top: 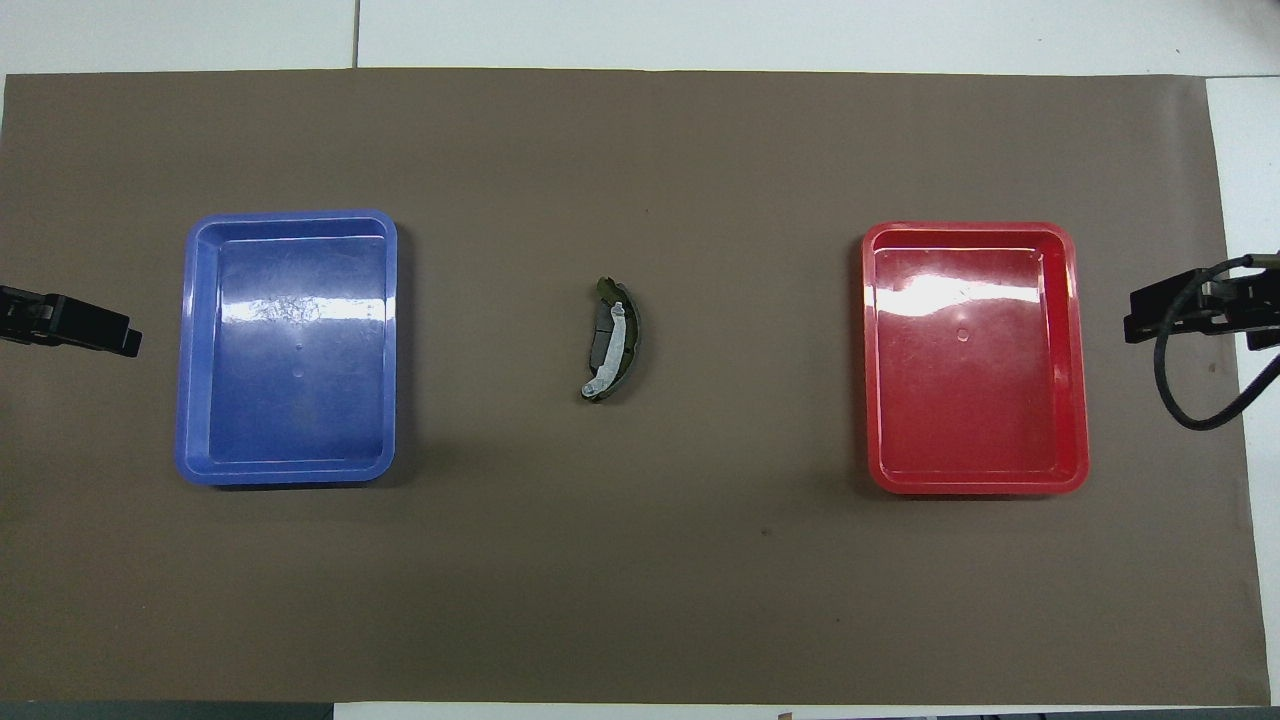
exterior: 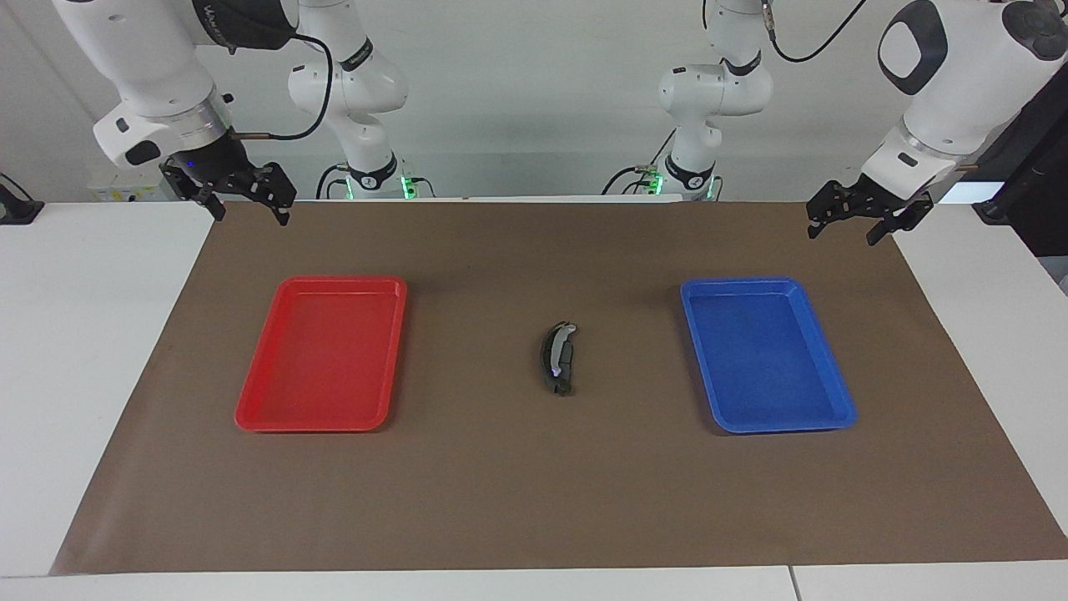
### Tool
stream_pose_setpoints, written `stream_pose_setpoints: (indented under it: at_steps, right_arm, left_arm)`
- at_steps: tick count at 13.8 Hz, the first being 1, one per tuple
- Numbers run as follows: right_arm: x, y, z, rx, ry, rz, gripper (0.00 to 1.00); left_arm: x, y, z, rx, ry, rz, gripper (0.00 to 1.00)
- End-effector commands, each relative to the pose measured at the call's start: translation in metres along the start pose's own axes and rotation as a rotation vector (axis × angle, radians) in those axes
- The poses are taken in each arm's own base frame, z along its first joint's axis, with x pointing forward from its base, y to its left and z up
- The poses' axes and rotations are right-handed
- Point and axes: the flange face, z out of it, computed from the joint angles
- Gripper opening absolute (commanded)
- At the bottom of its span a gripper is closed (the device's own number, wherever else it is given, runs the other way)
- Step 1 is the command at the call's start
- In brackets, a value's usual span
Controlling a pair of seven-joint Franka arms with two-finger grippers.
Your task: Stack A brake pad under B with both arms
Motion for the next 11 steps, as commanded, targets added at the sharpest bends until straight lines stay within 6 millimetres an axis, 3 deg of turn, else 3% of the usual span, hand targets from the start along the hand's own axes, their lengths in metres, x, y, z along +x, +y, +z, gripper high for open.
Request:
stream_pose_setpoints:
  at_steps: [1, 11]
  right_arm:
    - [-0.0028, 0.0016, -0.0024, -0.012, 0.010, -0.020, 0.99]
    - [-0.0038, 0.0039, -0.0060, -0.008, 0.018, -0.017, 0.99]
  left_arm:
    - [-0.0050, -0.0015, -0.0015, 0.005, 0.000, -0.002, 1.00]
    - [-0.0046, -0.0016, -0.0014, 0.005, 0.000, -0.002, 1.00]
